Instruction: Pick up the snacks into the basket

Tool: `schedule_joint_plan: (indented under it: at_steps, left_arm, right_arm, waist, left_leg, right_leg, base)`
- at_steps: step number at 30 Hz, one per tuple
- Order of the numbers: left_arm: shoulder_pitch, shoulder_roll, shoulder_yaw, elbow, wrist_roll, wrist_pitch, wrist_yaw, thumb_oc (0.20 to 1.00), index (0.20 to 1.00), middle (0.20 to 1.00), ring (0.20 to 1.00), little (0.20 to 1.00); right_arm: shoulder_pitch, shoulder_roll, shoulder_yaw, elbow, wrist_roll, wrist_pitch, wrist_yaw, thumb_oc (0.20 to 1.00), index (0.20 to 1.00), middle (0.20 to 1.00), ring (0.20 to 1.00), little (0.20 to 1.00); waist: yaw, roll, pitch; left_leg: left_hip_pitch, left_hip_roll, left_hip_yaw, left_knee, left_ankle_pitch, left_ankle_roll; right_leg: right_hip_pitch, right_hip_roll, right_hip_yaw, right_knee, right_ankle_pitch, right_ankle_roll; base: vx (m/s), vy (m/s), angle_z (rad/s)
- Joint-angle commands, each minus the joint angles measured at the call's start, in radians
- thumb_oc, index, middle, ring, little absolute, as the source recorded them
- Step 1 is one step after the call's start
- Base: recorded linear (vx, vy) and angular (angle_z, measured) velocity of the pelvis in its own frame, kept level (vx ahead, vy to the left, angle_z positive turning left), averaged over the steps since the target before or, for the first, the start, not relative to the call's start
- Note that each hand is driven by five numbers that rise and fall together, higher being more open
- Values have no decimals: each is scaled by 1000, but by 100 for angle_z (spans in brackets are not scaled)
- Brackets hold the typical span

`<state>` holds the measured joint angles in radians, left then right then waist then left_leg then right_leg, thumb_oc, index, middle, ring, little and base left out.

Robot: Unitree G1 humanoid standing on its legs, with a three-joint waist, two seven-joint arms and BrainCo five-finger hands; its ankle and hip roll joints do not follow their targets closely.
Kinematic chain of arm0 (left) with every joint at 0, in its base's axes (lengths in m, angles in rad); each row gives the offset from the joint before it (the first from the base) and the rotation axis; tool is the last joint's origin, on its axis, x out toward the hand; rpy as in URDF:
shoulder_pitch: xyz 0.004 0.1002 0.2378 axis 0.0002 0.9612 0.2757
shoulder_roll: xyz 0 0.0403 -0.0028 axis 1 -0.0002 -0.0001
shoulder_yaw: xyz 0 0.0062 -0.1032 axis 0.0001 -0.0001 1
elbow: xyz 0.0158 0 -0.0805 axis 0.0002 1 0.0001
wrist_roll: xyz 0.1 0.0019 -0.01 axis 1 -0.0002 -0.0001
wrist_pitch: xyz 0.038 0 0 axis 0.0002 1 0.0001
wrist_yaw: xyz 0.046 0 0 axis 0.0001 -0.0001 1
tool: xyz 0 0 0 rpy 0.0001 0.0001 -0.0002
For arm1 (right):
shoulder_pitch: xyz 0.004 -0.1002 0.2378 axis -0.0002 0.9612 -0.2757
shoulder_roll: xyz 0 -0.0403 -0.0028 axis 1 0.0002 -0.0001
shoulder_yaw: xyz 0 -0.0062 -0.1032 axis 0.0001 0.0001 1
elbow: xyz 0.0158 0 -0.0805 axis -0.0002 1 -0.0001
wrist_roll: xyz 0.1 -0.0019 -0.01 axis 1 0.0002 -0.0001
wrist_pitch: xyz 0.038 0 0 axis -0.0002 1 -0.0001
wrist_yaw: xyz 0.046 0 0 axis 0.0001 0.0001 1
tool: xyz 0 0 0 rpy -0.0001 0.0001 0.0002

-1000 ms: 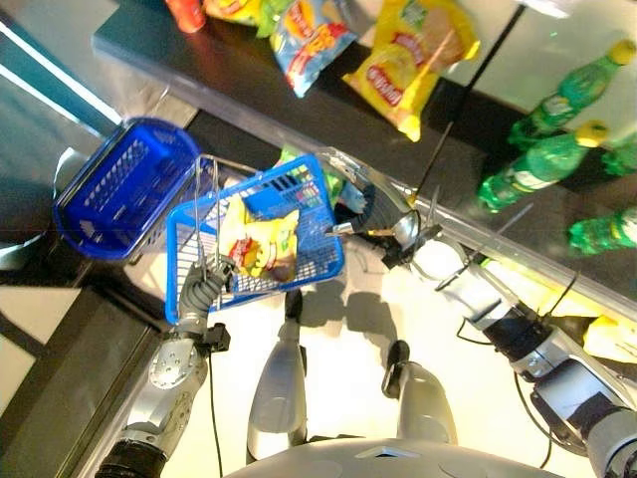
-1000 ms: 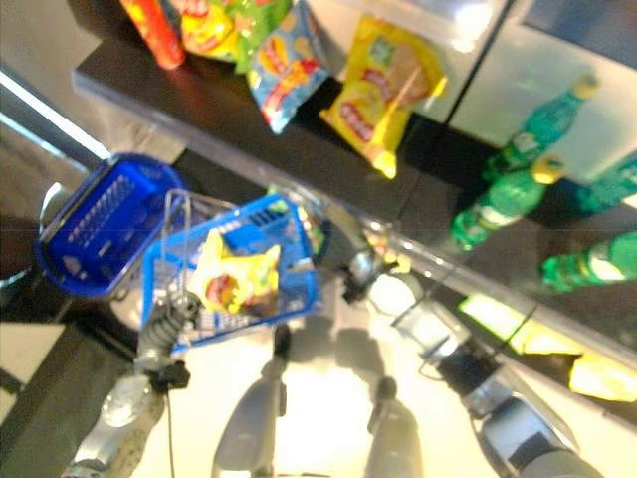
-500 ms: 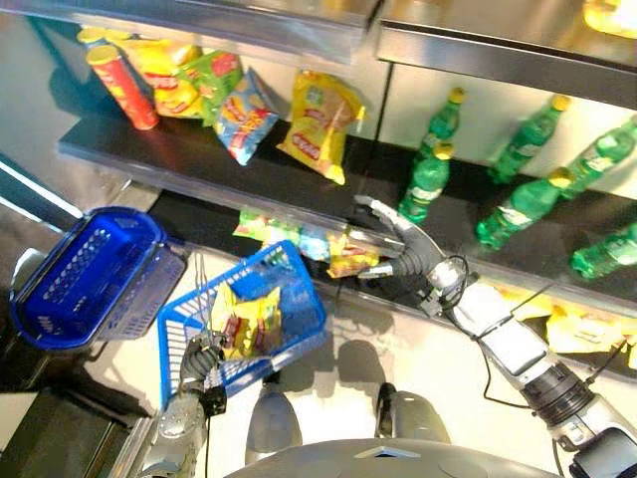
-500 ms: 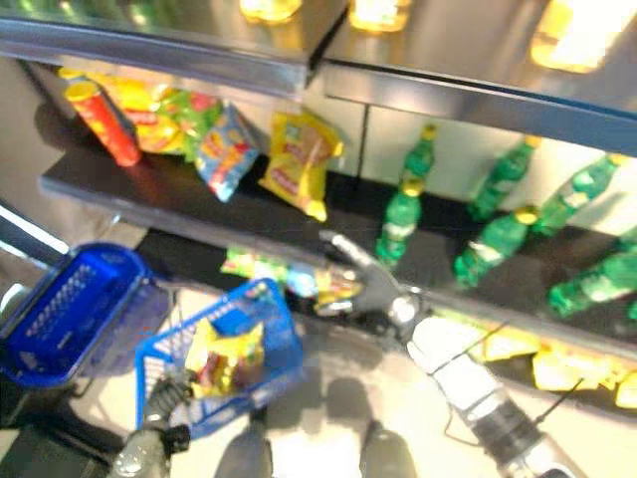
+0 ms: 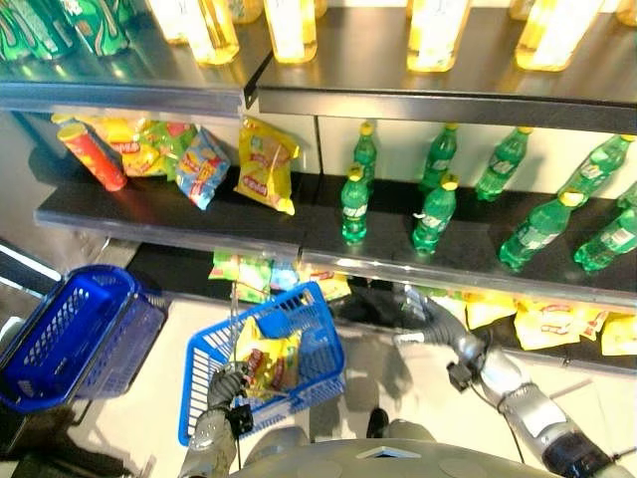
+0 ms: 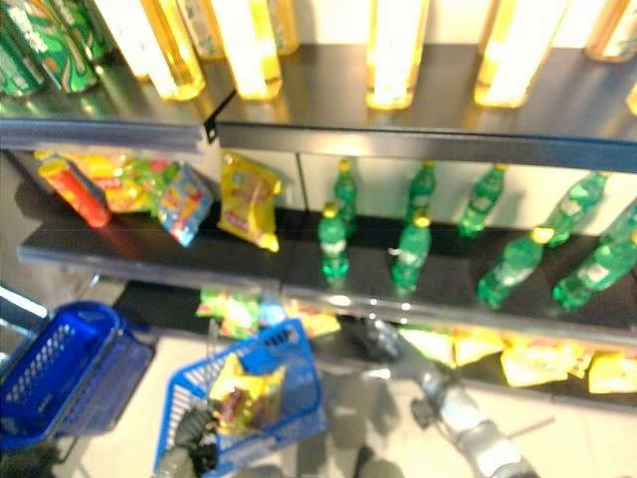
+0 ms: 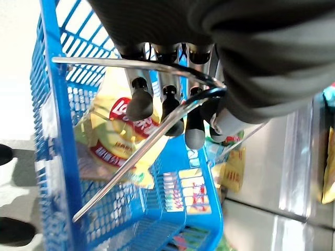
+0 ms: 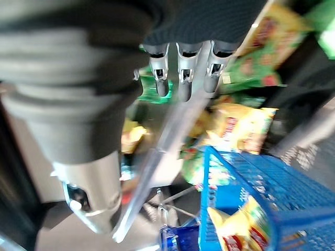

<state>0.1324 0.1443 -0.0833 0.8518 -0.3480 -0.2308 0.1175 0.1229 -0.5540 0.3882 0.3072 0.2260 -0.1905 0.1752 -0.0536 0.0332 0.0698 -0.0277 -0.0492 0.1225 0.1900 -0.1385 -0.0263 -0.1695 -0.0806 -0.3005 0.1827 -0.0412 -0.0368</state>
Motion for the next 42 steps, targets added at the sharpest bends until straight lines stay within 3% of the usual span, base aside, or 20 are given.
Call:
schedule_joint_plan:
  at_steps: [1,8,10,15,17,18,19,21,22,25,26,27,28,29,30,32,33,36,39,42]
  left_arm:
    - [-26,66,13,-55,14,-58,4,200,200,200,200,200]
    - [-31,68,48,20,40,-39,17,200,200,200,200,200]
    - [-36,77,61,66,48,-31,22,200,200,200,200,200]
    - [-46,80,76,109,27,-26,27,200,200,200,200,200]
    - [-44,82,83,133,20,-21,23,200,200,200,200,200]
    - [-44,82,83,133,20,-21,23,200,200,200,200,200]
    - [-38,77,92,138,-9,-17,24,200,200,200,200,200]
    - [-45,78,100,164,-25,-14,31,200,200,200,200,200]
    - [-45,78,100,165,-26,-14,31,200,200,200,200,200]
    - [-42,84,105,151,-60,-13,39,200,200,200,200,200]
    - [-42,84,105,151,-60,-13,39,200,200,200,200,200]
    - [-45,81,116,172,-76,-17,47,200,200,200,200,200]
    - [-45,72,126,187,-95,-18,47,200,200,200,200,200]
    - [-45,72,126,187,-95,-18,47,200,200,200,200,200]
    - [-40,51,130,203,-115,-15,48,200,200,200,200,200]
    - [-41,39,124,209,-119,-13,46,200,200,200,200,200]
    - [-43,28,123,227,-122,-8,34,200,200,200,200,200]
    - [-36,16,101,219,-100,1,13,200,200,200,200,200]
    - [-33,10,97,225,-86,2,7,200,200,200,200,200]
    - [-31,22,116,223,-104,2,11,200,200,200,200,200]
  right_arm:
    - [-58,63,-28,33,-21,-21,-18,1000,1000,1000,1000,1000]
    - [-47,101,-36,143,-96,-10,-43,1000,1000,1000,1000,1000]
    - [-57,115,-41,205,-147,2,-66,1000,1000,1000,1000,1000]
    - [-53,142,-64,281,-148,17,-81,1000,1000,1000,1000,1000]
    - [-56,161,-82,321,-158,27,-93,1000,1000,1000,1000,1000]
    - [-56,161,-82,321,-158,27,-93,1000,1000,1000,1000,1000]
    - [-68,181,-90,375,-168,34,-113,1000,1000,1000,1000,1000]
    - [-92,205,-95,440,-184,47,-140,1000,1000,1000,1000,1000]
    - [-93,205,-95,441,-185,46,-140,1000,1000,1000,1000,1000]
    - [-127,221,-82,510,-222,58,-175,1000,1000,1000,1000,1000]
    - [-127,221,-82,510,-222,58,-175,1000,1000,1000,1000,1000]
    - [-136,218,-69,519,-216,54,-184,1000,1000,1000,1000,1000]
    - [-139,212,-60,525,-226,55,-185,1000,1000,1000,1000,1000]
    - [-139,212,-60,525,-226,55,-185,1000,1000,1000,1000,1000]
    - [-146,198,-58,541,-227,55,-195,1000,1000,1000,1000,1000]
    - [-156,192,-57,547,-215,55,-196,1000,1000,1000,1000,1000]
    - [-173,189,-54,579,-209,55,-187,1000,1000,1000,1000,1000]
    - [-167,186,-64,596,-220,61,-188,1000,1000,1000,1000,1000]
    - [-165,197,-85,635,-224,65,-201,1000,1000,1000,1000,1000]
    - [-173,224,-99,682,-205,60,-213,1000,1000,1000,1000,1000]
  waist:
    - [4,-44,-14]
    - [14,-84,-13]
    - [12,-78,2]
    - [18,-55,9]
    - [44,-46,2]
    - [44,-46,2]
    - [59,-53,4]
    - [67,-70,3]
    - [67,-70,5]
    - [77,-87,-1]
    - [77,-87,-1]
    - [70,-83,1]
    - [69,-83,1]
    - [69,-83,1]
    - [71,-81,9]
    - [77,-85,20]
    - [81,-96,24]
    - [78,-94,27]
    - [87,-77,19]
    - [91,-80,17]
  left_leg:
    - [90,-62,0,-94,37,47]
    - [106,-88,1,-179,46,78]
    - [90,-55,12,-186,71,72]
    - [68,4,-17,-203,107,56]
    - [53,46,-34,-193,106,44]
    - [52,46,-34,-193,106,44]
    - [37,71,-38,-169,97,35]
    - [28,107,-38,-159,97,15]
    - [30,107,-38,-158,97,15]
    - [4,215,-56,-178,155,-42]
    - [4,215,-56,-178,155,-42]
    - [-12,281,-72,-198,214,-63]
    - [-8,301,-86,-212,234,-61]
    - [-8,302,-86,-212,234,-61]
    - [-27,309,-126,-200,285,-54]
    - [-47,276,-180,-154,284,-39]
    - [-65,182,-186,-97,219,-12]
    - [-92,73,-19,-32,103,29]
    - [-102,-31,-17,-36,78,45]
    - [-79,-62,-45,-51,70,63]
  right_leg:
    - [-8,66,80,-194,216,170]
    - [-36,67,33,-173,278,188]
    - [-51,34,21,-123,259,196]
    - [-10,-17,144,-81,198,182]
    - [41,-122,178,-86,199,194]
    - [41,-122,178,-86,199,194]
    - [61,-192,176,-86,220,206]
    - [80,-217,185,-92,214,218]
    - [81,-217,185,-92,213,218]
    - [103,-135,198,-131,87,217]
    - [103,-134,198,-131,87,217]
    - [87,-71,203,-119,59,197]
    - [89,-42,206,-125,51,185]
    - [89,-42,206,-125,51,185]
    - [89,-5,218,-135,54,166]
    - [87,5,229,-139,62,156]
    - [89,11,228,-158,70,145]
    - [97,9,195,-171,76,148]
    - [94,38,184,-166,84,146]
    - [85,73,188,-136,89,151]
  base:
    - [-73,8,35]
    - [-154,-11,7]
    - [-226,-155,-5]
    - [-120,-179,-5]
    - [-68,-294,-17]
    - [-78,-422,-16]
    - [-38,-240,-14]
    - [-56,-428,-29]
    - [-89,-612,-30]
    - [-91,-524,-22]
    - [-87,-571,-22]
    - [-73,-587,1]
    - [-73,-587,-4]
    - [-33,-464,-15]
    - [-44,-406,-36]
    - [-58,-380,-23]
    - [-50,-321,-36]
    - [-31,-273,-34]
    - [30,-144,-20]
    - [31,-107,39]
